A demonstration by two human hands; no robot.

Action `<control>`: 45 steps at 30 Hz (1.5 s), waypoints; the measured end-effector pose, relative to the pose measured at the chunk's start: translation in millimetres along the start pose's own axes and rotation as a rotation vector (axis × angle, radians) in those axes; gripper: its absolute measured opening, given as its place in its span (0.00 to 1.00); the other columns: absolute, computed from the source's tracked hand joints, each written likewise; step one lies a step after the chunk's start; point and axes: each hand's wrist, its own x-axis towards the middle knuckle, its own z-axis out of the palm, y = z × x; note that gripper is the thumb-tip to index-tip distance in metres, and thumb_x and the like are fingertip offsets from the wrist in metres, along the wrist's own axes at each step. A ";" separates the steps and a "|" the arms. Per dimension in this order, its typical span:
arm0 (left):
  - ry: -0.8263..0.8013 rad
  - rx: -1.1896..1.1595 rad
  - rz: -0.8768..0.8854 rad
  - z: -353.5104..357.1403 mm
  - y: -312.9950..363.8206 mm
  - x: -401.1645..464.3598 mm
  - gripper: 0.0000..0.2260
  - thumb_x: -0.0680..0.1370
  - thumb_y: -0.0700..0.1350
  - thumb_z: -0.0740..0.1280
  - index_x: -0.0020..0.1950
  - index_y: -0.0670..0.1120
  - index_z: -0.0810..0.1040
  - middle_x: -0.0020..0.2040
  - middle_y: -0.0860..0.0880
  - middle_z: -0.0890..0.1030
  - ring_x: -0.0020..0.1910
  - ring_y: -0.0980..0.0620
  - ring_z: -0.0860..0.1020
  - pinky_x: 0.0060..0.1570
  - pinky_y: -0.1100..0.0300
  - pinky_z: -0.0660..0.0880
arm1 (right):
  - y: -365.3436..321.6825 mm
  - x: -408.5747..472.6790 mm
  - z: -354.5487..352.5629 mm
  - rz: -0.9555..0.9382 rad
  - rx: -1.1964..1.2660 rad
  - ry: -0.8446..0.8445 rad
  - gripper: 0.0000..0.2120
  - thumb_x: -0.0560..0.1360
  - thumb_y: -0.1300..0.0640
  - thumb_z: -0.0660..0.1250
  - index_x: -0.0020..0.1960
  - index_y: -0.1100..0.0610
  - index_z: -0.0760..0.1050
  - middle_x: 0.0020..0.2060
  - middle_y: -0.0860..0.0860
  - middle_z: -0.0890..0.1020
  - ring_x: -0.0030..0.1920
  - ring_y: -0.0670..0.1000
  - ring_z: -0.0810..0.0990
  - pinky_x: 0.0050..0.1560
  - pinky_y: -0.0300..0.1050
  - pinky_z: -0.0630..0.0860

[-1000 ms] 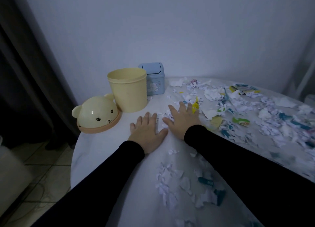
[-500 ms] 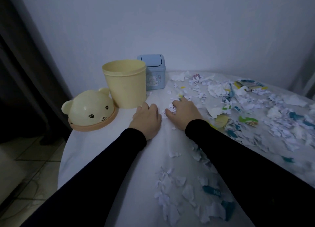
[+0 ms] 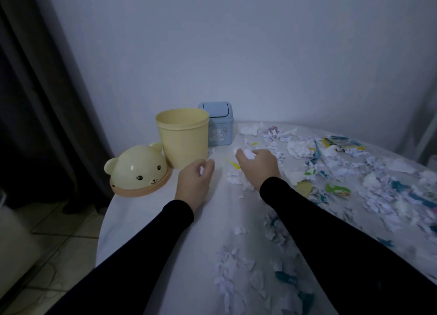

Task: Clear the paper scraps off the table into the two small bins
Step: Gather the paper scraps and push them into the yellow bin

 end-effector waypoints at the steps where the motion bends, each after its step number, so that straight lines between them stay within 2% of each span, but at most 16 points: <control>1: 0.003 -0.122 -0.039 -1.2 4.0 -0.6 0.17 0.79 0.49 0.62 0.32 0.43 0.66 0.28 0.48 0.69 0.27 0.51 0.67 0.27 0.61 0.63 | -5.7 0.2 -1.0 0.024 0.066 0.018 0.22 0.73 0.47 0.64 0.28 0.58 0.62 0.24 0.52 0.64 0.27 0.53 0.64 0.25 0.38 0.63; 4: 0.043 -0.316 -0.087 -4.5 16.5 2.3 0.16 0.80 0.49 0.61 0.33 0.47 0.65 0.27 0.50 0.67 0.22 0.54 0.66 0.22 0.65 0.61 | -22.2 5.7 -4.4 0.053 0.188 0.067 0.21 0.74 0.48 0.64 0.29 0.60 0.65 0.24 0.53 0.66 0.27 0.53 0.65 0.23 0.31 0.64; 8: 0.040 -0.498 -0.084 -14.0 26.7 6.0 0.16 0.81 0.50 0.60 0.35 0.46 0.65 0.28 0.50 0.67 0.20 0.56 0.64 0.22 0.67 0.60 | -38.4 14.9 -8.9 0.070 0.306 0.124 0.14 0.73 0.51 0.62 0.33 0.59 0.70 0.29 0.57 0.70 0.31 0.53 0.66 0.20 0.35 0.60; 13: 0.105 -0.538 -0.098 -20.9 24.4 10.7 0.15 0.80 0.49 0.61 0.36 0.45 0.66 0.28 0.49 0.67 0.20 0.57 0.64 0.22 0.66 0.62 | -52.0 22.1 -15.1 0.057 0.302 0.104 0.11 0.72 0.56 0.61 0.34 0.60 0.68 0.31 0.58 0.66 0.30 0.52 0.60 0.19 0.34 0.58; 16: 0.163 -0.543 -0.090 -21.7 25.0 19.0 0.15 0.80 0.49 0.61 0.35 0.46 0.66 0.28 0.48 0.67 0.21 0.55 0.65 0.24 0.64 0.63 | -64.4 27.2 -18.4 0.037 0.322 0.102 0.12 0.71 0.57 0.63 0.34 0.60 0.64 0.25 0.50 0.61 0.26 0.48 0.56 0.18 0.38 0.54; 18: 0.219 -0.533 -0.030 -24.2 33.6 31.4 0.16 0.80 0.49 0.61 0.34 0.46 0.65 0.26 0.50 0.66 0.21 0.54 0.65 0.26 0.63 0.63 | -81.4 38.3 -20.5 -0.010 0.324 0.119 0.13 0.71 0.57 0.65 0.33 0.59 0.64 0.20 0.49 0.57 0.21 0.46 0.54 0.17 0.38 0.54; 21: 0.322 -0.470 0.111 -36.1 52.9 57.5 0.19 0.80 0.49 0.61 0.32 0.44 0.63 0.23 0.52 0.66 0.24 0.52 0.67 0.28 0.60 0.66 | -114.9 53.8 -19.5 -0.088 0.370 0.120 0.14 0.70 0.56 0.65 0.33 0.59 0.63 0.25 0.49 0.58 0.23 0.46 0.54 0.19 0.40 0.54; 24: 0.383 -0.379 0.244 -49.4 67.2 86.7 0.22 0.79 0.51 0.61 0.33 0.37 0.62 0.28 0.42 0.66 0.27 0.50 0.68 0.31 0.59 0.67 | -144.1 65.3 -7.8 -0.136 0.446 0.062 0.13 0.70 0.55 0.64 0.32 0.59 0.62 0.26 0.52 0.61 0.24 0.47 0.56 0.19 0.36 0.52; 26: 0.368 -0.319 0.312 -57.8 74.1 109.8 0.21 0.79 0.50 0.62 0.33 0.38 0.62 0.28 0.42 0.66 0.27 0.50 0.68 0.31 0.58 0.68 | -159.3 76.3 9.6 -0.158 0.451 -0.001 0.13 0.70 0.55 0.64 0.32 0.59 0.64 0.27 0.54 0.65 0.24 0.49 0.59 0.20 0.35 0.55; 31: 0.331 -0.187 0.288 -68.3 68.3 163.1 0.21 0.78 0.51 0.62 0.36 0.35 0.68 0.30 0.46 0.68 0.31 0.50 0.69 0.41 0.47 0.78 | -168.7 99.6 56.9 -0.163 0.423 -0.120 0.16 0.71 0.53 0.64 0.28 0.56 0.64 0.27 0.52 0.69 0.28 0.51 0.66 0.28 0.39 0.63; 33: 0.317 -0.115 0.265 -67.0 56.2 173.6 0.20 0.79 0.51 0.61 0.36 0.35 0.70 0.31 0.46 0.70 0.33 0.47 0.72 0.41 0.54 0.77 | -161.7 104.0 73.5 -0.160 0.413 -0.126 0.16 0.71 0.52 0.64 0.28 0.56 0.65 0.27 0.52 0.70 0.28 0.50 0.66 0.28 0.40 0.63; 35: 0.317 -0.032 0.260 -65.8 47.3 175.9 0.19 0.80 0.50 0.60 0.35 0.37 0.70 0.31 0.46 0.72 0.33 0.48 0.72 0.34 0.69 0.69 | -153.8 106.9 83.6 -0.188 0.407 -0.130 0.17 0.72 0.52 0.64 0.28 0.55 0.64 0.27 0.52 0.69 0.27 0.50 0.65 0.28 0.40 0.62; 37: 0.330 0.022 0.253 -63.8 39.7 177.2 0.18 0.80 0.49 0.58 0.34 0.41 0.70 0.31 0.49 0.71 0.31 0.54 0.69 0.30 0.71 0.65 | -147.7 109.7 89.7 -0.249 0.391 -0.126 0.19 0.72 0.52 0.65 0.27 0.54 0.61 0.25 0.50 0.66 0.25 0.48 0.63 0.27 0.39 0.60; 39: 0.321 0.038 0.231 -62.4 37.1 178.2 0.18 0.80 0.49 0.58 0.32 0.45 0.69 0.31 0.50 0.71 0.31 0.54 0.69 0.32 0.65 0.65 | -144.3 110.2 90.7 -0.299 0.398 -0.119 0.20 0.73 0.51 0.66 0.27 0.55 0.61 0.22 0.49 0.64 0.22 0.45 0.61 0.23 0.37 0.60; 43: 0.268 0.026 0.169 -63.0 35.4 181.1 0.14 0.79 0.48 0.58 0.39 0.41 0.73 0.36 0.46 0.76 0.37 0.45 0.75 0.39 0.55 0.71 | -140.3 112.1 92.2 -0.349 0.364 -0.149 0.22 0.78 0.47 0.60 0.34 0.64 0.71 0.28 0.52 0.69 0.26 0.45 0.67 0.26 0.32 0.63; 45: 0.246 0.010 0.138 -66.7 35.0 182.9 0.10 0.78 0.48 0.59 0.44 0.43 0.75 0.40 0.45 0.79 0.41 0.45 0.77 0.45 0.54 0.74 | -138.4 116.9 90.2 -0.384 0.275 -0.179 0.20 0.81 0.50 0.55 0.54 0.65 0.78 0.41 0.59 0.76 0.40 0.53 0.75 0.30 0.26 0.65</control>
